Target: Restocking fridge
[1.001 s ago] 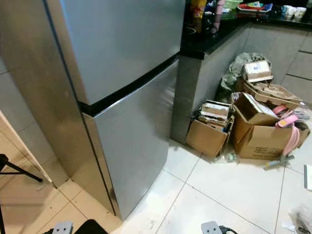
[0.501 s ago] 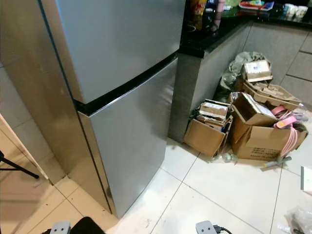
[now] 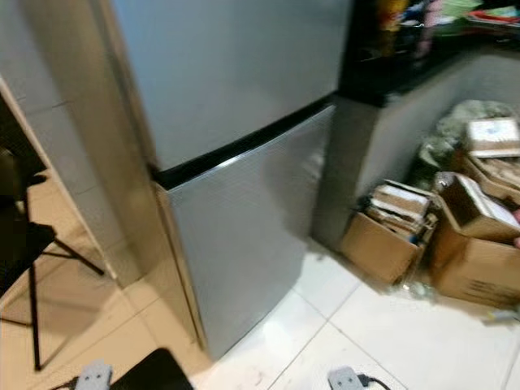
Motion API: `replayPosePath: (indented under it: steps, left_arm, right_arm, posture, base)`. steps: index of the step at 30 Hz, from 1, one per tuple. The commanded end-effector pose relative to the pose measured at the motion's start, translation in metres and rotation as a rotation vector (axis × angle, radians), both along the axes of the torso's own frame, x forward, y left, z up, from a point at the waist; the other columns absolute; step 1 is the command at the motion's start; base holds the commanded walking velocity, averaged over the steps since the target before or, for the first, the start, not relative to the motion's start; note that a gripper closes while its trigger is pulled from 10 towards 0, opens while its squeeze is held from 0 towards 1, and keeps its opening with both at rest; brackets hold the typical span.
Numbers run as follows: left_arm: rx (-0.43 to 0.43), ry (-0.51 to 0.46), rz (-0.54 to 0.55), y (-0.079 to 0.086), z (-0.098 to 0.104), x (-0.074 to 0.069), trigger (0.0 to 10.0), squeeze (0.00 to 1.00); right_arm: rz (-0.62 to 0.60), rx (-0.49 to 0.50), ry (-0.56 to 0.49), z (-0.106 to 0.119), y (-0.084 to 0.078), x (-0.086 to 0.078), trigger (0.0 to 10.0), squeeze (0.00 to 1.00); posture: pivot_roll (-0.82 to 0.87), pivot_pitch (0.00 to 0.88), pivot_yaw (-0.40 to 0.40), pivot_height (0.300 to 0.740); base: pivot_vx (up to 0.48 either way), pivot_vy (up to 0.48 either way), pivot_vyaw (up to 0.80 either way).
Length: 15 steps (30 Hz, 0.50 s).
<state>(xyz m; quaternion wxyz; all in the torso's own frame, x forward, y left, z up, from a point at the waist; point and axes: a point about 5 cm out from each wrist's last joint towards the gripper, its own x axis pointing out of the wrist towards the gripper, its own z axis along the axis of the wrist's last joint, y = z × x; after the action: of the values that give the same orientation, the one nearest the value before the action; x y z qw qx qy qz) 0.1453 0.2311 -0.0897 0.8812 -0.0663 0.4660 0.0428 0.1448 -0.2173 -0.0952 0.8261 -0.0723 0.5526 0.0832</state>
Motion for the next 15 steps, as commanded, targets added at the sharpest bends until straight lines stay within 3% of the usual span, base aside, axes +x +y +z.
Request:
replayPosePath:
  steps: [1, 5, 6, 11, 14, 15]
  left_arm:
    - [0.004, -0.041, 0.021, 0.005, 0.005, 0.007, 10.0, 0.0]
    - [-0.054, -0.115, 0.08, 0.008, 0.012, 0.021, 10.0, 0.0]
    - [-0.083, -0.155, 0.091, 0.008, 0.016, 0.028, 10.0, 1.0]
    - [-0.113, -0.199, 0.097, 0.008, 0.021, 0.037, 10.0, 1.0]
    - [-0.222, -0.453, 0.018, 0.008, 0.058, 0.088, 10.0, 1.0]
    - [-0.222, -0.453, 0.018, 0.008, 0.058, 0.088, 10.0, 1.0]
  right_arm:
    - [-0.022, -0.031, 0.005, 0.0, -0.007, -0.003, 10.0, 0.0]
    - [-0.002, -0.045, 0.013, 0.0, -0.007, -0.004, 10.0, 0.0]
    - [-0.002, -0.047, 0.013, 0.0, -0.008, -0.004, 10.0, 0.0]
    - [-0.004, -0.049, 0.013, 0.0, -0.008, -0.004, 10.0, 0.0]
    - [-0.005, -0.057, 0.016, 0.0, -0.009, -0.005, 10.0, 0.0]
    - [-0.005, -0.057, 0.016, 0.0, -0.009, -0.005, 10.0, 0.0]
  posture:
    - [-0.05, 0.0, 0.004, 0.74]
    - [-0.05, 0.0, 0.002, 0.74]
    - [-0.05, 0.0, 0.002, 0.74]
    - [-0.05, 0.0, 0.001, 0.74]
    - [-0.05, 0.0, 0.002, 0.74]
    - [-0.05, 0.0, 0.002, 0.74]
  base:
    - [0.0, 0.0, 0.0]
    - [0.0, 0.0, 0.0]
    - [0.0, 0.0, 0.0]
    - [0.0, 0.0, 0.0]
    - [0.0, 0.0, 0.0]
    - [0.0, 0.0, 0.0]
